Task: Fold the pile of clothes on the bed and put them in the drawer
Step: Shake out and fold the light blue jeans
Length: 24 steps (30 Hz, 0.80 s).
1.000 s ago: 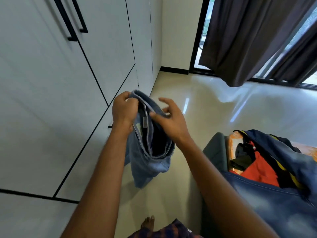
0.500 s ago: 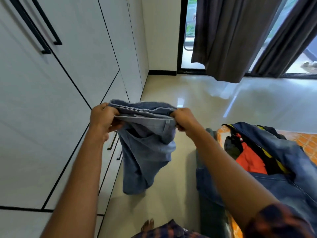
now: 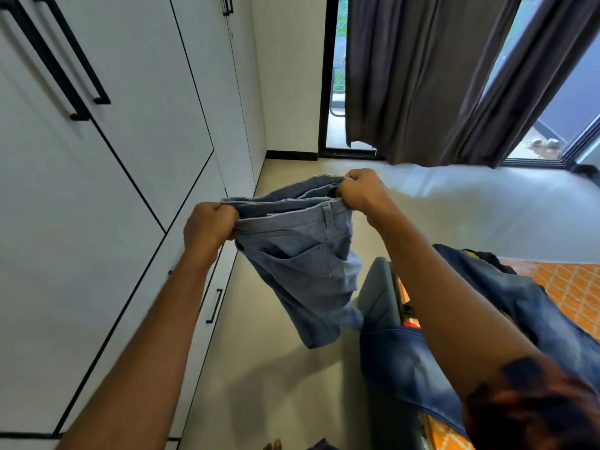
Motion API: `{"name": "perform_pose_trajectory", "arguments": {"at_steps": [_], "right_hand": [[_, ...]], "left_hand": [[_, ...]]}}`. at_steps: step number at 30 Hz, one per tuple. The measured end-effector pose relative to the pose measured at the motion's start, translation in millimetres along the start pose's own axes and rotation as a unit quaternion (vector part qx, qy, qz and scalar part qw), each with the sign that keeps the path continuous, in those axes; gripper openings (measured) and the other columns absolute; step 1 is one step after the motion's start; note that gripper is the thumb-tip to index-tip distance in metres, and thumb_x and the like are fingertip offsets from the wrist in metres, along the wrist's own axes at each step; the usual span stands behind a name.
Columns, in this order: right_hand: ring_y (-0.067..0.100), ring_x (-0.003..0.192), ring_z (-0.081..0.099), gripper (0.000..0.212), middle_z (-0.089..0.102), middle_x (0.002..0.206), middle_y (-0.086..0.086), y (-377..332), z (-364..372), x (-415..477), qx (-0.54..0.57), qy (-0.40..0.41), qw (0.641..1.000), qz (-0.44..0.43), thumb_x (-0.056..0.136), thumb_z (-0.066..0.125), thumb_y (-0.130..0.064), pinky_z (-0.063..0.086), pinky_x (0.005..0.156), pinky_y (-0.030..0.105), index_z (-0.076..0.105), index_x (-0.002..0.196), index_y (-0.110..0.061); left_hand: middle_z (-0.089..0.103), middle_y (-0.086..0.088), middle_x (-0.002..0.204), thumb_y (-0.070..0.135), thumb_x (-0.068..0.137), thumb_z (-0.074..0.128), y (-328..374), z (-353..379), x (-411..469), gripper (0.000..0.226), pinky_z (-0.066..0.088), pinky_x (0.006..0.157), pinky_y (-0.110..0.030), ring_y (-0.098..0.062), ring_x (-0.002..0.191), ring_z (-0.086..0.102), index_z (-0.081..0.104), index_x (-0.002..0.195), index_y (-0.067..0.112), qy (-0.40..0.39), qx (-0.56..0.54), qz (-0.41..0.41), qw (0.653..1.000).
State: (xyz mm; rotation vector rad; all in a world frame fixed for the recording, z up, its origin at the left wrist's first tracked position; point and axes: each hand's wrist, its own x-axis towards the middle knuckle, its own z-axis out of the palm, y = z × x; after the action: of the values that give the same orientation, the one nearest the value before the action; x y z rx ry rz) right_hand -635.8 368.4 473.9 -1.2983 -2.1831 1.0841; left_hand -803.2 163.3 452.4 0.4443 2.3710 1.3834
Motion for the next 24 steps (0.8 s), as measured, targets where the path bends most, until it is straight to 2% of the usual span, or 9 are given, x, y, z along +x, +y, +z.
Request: {"name": "perform_pose_trajectory", "arguments": {"at_steps": [2,6,8,11,13,16,19,21,24], "right_hand": [[0.024,0.071,0.060,0.015,0.063,0.068,0.003,-3,-13,1,-0.049,0.013,0.999,-0.016,0.073,0.053,-0.019,0.052,0.069,0.035,0.067,0.078,-0.015],[0.023,0.056,0.060,0.019,0.068,0.064,0.013,-22,-50,7,-0.168,-0.089,0.981,-0.046,0.084,0.050,-0.012,0.047,0.057,0.032,0.069,0.082,-0.009],[0.021,0.047,0.052,0.020,0.063,0.058,0.014,-30,-59,10,-0.187,-0.121,0.974,-0.043,0.087,0.047,-0.005,0.039,0.048,0.028,0.066,0.080,-0.002],[0.019,0.044,0.041,0.021,0.056,0.052,0.012,-40,-65,14,-0.176,-0.124,0.976,-0.037,0.086,0.047,-0.001,0.031,0.046,0.026,0.063,0.072,0.000],[0.019,0.043,0.039,0.020,0.055,0.052,0.012,-44,-68,17,-0.168,-0.110,0.979,-0.037,0.083,0.047,-0.001,0.030,0.046,0.026,0.062,0.070,0.001],[0.018,0.048,0.040,0.018,0.055,0.060,0.013,-48,-76,20,-0.151,-0.103,0.982,-0.038,0.086,0.048,-0.002,0.032,0.048,0.027,0.062,0.076,0.001],[0.017,0.050,0.040,0.018,0.055,0.062,0.012,-49,-82,27,-0.139,-0.088,0.986,-0.030,0.088,0.050,-0.004,0.033,0.049,0.028,0.063,0.077,0.002],[0.018,0.048,0.038,0.019,0.053,0.058,0.012,-48,-85,29,-0.134,-0.068,0.988,-0.015,0.086,0.051,-0.005,0.031,0.047,0.027,0.061,0.070,0.001],[0.018,0.048,0.038,0.020,0.051,0.059,0.013,-46,-84,31,-0.113,-0.043,0.993,0.001,0.085,0.050,-0.005,0.031,0.047,0.028,0.059,0.068,0.001]], "left_hand": [[0.071,-0.014,0.080,0.018,0.076,0.050,9,4,2,0.018,0.054,0.073,-0.044,-0.033,0.080,0.068,0.067,0.079,0.015,-0.003,-0.019,0.028,0.999],[0.067,-0.010,0.100,0.009,0.090,0.050,37,11,21,0.018,0.049,0.075,-0.034,-0.023,0.093,0.064,0.063,0.098,0.017,-0.061,-0.100,0.043,0.992],[0.064,-0.004,0.100,0.012,0.094,0.050,47,16,30,0.016,0.047,0.077,-0.034,-0.021,0.097,0.062,0.060,0.106,0.017,-0.090,-0.138,0.032,0.986],[0.061,0.000,0.100,0.022,0.095,0.056,54,22,42,0.019,0.045,0.080,-0.035,-0.021,0.105,0.059,0.058,0.112,0.016,-0.120,-0.166,0.029,0.978],[0.062,-0.001,0.109,0.027,0.093,0.063,53,24,47,0.034,0.049,0.081,-0.036,-0.024,0.112,0.060,0.056,0.124,0.015,-0.162,-0.191,0.041,0.967],[0.064,-0.005,0.123,0.035,0.083,0.078,42,30,46,0.059,0.057,0.079,-0.032,-0.027,0.114,0.062,0.051,0.133,0.018,-0.219,-0.215,0.108,0.946],[0.054,-0.004,0.136,0.034,0.067,0.090,35,33,46,0.093,0.058,0.086,-0.033,-0.023,0.120,0.059,0.037,0.142,0.020,-0.278,-0.230,0.143,0.922],[0.048,-0.004,0.141,0.046,0.051,0.096,33,35,47,0.115,0.057,0.094,-0.037,-0.022,0.125,0.056,0.032,0.144,0.022,-0.306,-0.197,0.170,0.916],[0.051,0.003,0.137,0.050,0.046,0.096,36,40,44,0.117,0.056,0.094,-0.030,-0.015,0.122,0.057,0.035,0.143,0.025,-0.303,-0.088,0.240,0.918]]}}
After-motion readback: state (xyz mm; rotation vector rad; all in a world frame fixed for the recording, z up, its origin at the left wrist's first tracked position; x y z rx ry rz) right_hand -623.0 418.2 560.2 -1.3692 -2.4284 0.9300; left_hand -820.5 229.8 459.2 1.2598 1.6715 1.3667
